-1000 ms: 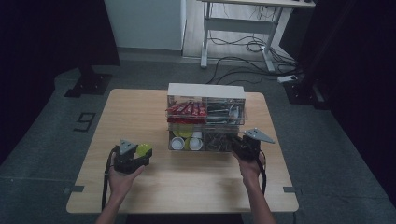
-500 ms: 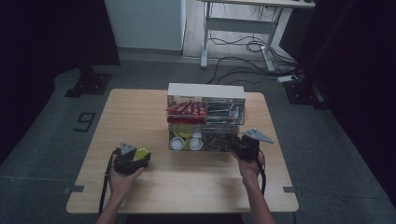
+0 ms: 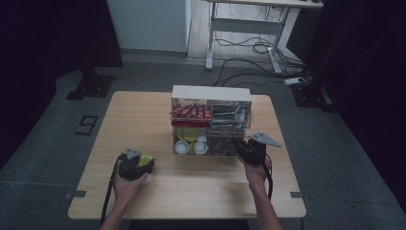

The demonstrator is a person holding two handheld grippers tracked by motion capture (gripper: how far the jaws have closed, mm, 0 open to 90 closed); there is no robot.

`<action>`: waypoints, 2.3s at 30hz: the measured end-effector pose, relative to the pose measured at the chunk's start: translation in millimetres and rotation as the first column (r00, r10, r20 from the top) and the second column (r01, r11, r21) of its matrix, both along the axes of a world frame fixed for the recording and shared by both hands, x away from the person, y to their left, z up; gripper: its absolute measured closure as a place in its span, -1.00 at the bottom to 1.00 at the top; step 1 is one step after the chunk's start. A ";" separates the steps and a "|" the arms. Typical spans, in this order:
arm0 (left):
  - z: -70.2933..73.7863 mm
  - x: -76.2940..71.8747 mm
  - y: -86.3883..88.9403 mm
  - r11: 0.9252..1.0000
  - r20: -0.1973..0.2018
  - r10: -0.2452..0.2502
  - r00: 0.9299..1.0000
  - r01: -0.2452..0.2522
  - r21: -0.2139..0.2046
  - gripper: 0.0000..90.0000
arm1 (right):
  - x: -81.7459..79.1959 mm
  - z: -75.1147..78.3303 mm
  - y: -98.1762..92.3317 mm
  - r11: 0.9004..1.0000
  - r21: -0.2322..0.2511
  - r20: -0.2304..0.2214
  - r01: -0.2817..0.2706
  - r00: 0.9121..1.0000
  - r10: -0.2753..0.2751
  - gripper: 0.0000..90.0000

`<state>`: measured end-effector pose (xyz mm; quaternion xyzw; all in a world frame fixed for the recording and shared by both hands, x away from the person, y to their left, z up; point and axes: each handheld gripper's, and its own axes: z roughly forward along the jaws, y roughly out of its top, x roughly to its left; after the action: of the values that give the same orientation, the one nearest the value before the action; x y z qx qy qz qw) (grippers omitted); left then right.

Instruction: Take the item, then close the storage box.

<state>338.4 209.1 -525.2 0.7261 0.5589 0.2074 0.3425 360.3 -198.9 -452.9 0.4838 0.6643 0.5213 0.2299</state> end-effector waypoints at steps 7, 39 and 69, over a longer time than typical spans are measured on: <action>-2.0 1.3 -0.8 1.000 -0.007 -0.001 1.000 0.001 0.001 -0.15 | -0.1 0.1 -0.8 1.000 0.002 0.000 0.000 1.000 0.000 0.94; 30.5 -26.2 5.7 0.999 0.125 -0.022 0.992 0.027 -0.037 -0.31 | -2.8 -6.2 -3.2 1.000 0.001 -0.007 0.003 1.000 -0.003 0.94; 10.2 -52.5 15.5 0.996 0.126 0.008 0.992 0.003 -0.087 -0.29 | -14.2 -27.7 -4.8 1.000 0.002 -0.022 0.004 1.000 -0.004 0.98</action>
<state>285.8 224.6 -515.0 0.6953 0.5457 0.2288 0.4081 346.0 -203.6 -480.6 0.4910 0.6653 0.5161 0.2235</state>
